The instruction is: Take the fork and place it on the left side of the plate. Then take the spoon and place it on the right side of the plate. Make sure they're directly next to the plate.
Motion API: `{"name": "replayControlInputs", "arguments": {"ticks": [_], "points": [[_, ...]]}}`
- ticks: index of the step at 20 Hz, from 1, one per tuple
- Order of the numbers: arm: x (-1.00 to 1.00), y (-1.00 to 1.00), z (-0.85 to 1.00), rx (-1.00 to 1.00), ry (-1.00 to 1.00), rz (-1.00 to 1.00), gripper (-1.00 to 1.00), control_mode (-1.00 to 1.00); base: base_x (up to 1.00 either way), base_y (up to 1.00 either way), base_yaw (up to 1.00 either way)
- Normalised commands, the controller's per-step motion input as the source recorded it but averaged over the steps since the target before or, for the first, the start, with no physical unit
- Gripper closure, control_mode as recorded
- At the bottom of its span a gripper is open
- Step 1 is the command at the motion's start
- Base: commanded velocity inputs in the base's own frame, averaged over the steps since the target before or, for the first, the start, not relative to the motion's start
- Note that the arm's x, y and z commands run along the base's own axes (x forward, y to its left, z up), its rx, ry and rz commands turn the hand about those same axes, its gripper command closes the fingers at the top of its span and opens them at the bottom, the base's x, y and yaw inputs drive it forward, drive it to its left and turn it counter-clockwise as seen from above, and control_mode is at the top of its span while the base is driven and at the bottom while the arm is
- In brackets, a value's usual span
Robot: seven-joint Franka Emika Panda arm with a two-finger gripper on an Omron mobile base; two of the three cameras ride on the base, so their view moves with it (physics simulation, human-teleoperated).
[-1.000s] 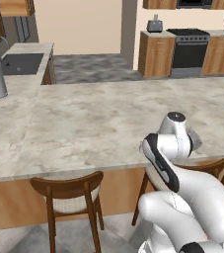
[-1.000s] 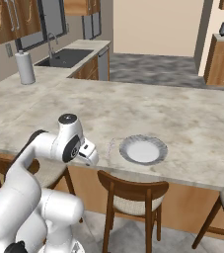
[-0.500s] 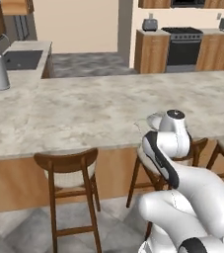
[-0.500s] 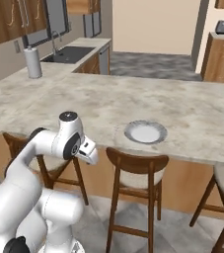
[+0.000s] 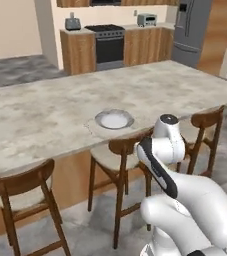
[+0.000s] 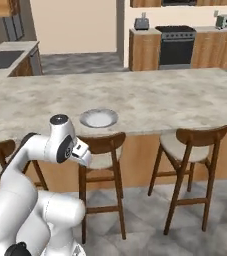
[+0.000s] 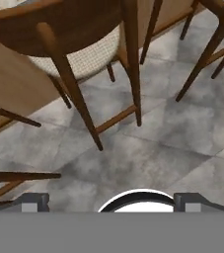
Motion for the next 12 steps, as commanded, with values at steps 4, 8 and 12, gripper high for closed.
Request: {"name": "replayControlInputs", "arguments": {"ticks": [4,8,12], "points": [[0.00,0.00,0.00,0.00,0.00,0.00,-1.00,1.00,0.00,-0.12,-0.86],[0.00,0.00,0.00,0.00,0.00,0.00,-1.00,1.00,0.00,-0.12,-0.86],[0.00,0.00,0.00,0.00,0.00,0.00,-1.00,1.00,0.08,-0.13,-0.77]]}}
